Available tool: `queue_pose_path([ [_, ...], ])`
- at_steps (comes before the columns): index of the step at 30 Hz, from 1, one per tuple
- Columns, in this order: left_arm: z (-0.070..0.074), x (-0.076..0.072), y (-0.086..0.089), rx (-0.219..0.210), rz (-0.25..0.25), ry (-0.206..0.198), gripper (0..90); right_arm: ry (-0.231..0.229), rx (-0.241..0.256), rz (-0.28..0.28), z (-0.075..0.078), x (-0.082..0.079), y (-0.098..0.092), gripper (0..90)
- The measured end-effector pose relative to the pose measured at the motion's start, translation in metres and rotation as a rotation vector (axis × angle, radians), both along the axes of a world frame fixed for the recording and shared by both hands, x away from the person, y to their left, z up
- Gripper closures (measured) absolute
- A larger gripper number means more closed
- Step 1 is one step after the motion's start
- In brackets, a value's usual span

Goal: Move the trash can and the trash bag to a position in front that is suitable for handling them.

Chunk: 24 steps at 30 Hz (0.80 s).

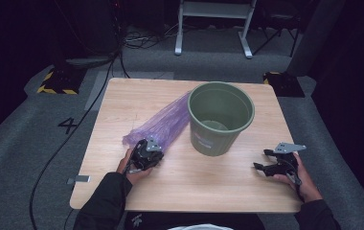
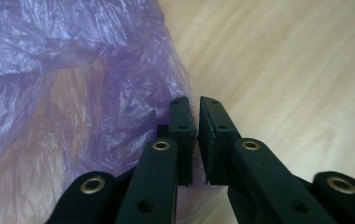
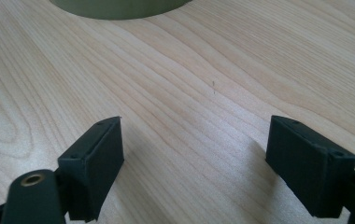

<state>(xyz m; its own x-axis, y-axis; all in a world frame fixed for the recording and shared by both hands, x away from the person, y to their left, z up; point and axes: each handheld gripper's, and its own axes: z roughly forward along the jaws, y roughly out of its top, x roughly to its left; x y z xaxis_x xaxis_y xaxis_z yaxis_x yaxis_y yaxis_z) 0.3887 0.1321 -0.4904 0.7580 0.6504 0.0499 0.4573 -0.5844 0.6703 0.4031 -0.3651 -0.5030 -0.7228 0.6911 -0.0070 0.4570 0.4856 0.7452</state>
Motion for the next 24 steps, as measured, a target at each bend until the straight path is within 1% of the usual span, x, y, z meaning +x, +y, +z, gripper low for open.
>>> queue_pose_path([
  [3,0.000,-0.007,-0.004,-0.011,-0.013,0.001,73.7,0.000,0.000,-0.001,0.000,0.000,0.000,18.5],
  [5,0.001,-0.012,-0.007,-0.024,-0.022,-0.005,64.6,0.000,0.000,-0.002,0.000,0.000,0.000,18.5],
  [6,0.002,-0.016,-0.009,-0.033,-0.038,-0.007,63.4,0.000,0.000,-0.002,0.000,0.000,0.000,18.5],
  [7,0.003,-0.019,-0.010,-0.028,-0.038,-0.010,59.1,0.000,0.000,-0.002,0.000,0.000,0.000,18.5],
  [8,0.004,-0.023,-0.012,-0.027,-0.043,-0.008,56.7,0.000,0.000,-0.002,0.000,0.000,0.000,18.5],
  [9,0.004,-0.027,-0.014,-0.027,-0.059,-0.014,55.1,0.000,0.000,-0.002,0.000,0.000,0.000,18.5],
  [11,0.005,-0.034,-0.017,-0.021,-0.062,-0.018,49.3,0.000,0.000,-0.001,0.000,0.000,0.000,18.6],
  [13,0.007,-0.039,-0.019,-0.026,-0.062,-0.026,42.0,0.000,0.000,-0.001,0.000,0.000,0.000,18.6],
  [14,0.009,-0.042,-0.019,-0.042,-0.065,-0.024,38.7,-0.001,0.000,-0.002,0.000,0.000,0.000,18.6],
  [16,0.012,-0.045,-0.018,-0.063,-0.063,-0.035,34.4,0.000,0.000,-0.002,0.000,0.000,0.000,18.6],
  [18,0.015,-0.047,-0.019,-0.064,-0.049,-0.035,22.6,0.000,0.000,-0.002,0.000,0.000,0.000,18.6],
  [19,0.016,-0.048,-0.019,-0.065,-0.044,-0.035,19.1,0.000,0.000,-0.001,0.000,0.000,0.000,18.6],
  [22,0.021,-0.049,-0.019,-0.093,-0.031,-0.050,15.5,0.000,0.000,-0.002,0.000,0.000,0.000,18.6],
  [23,0.024,-0.050,-0.019,-0.088,-0.024,-0.062,15.6,0.000,0.000,-0.002,0.000,0.000,0.000,18.6],
  [24,0.028,-0.051,-0.019,-0.095,-0.021,-0.074,15.6,0.000,0.000,-0.002,0.000,0.000,0.000,18.6],
])
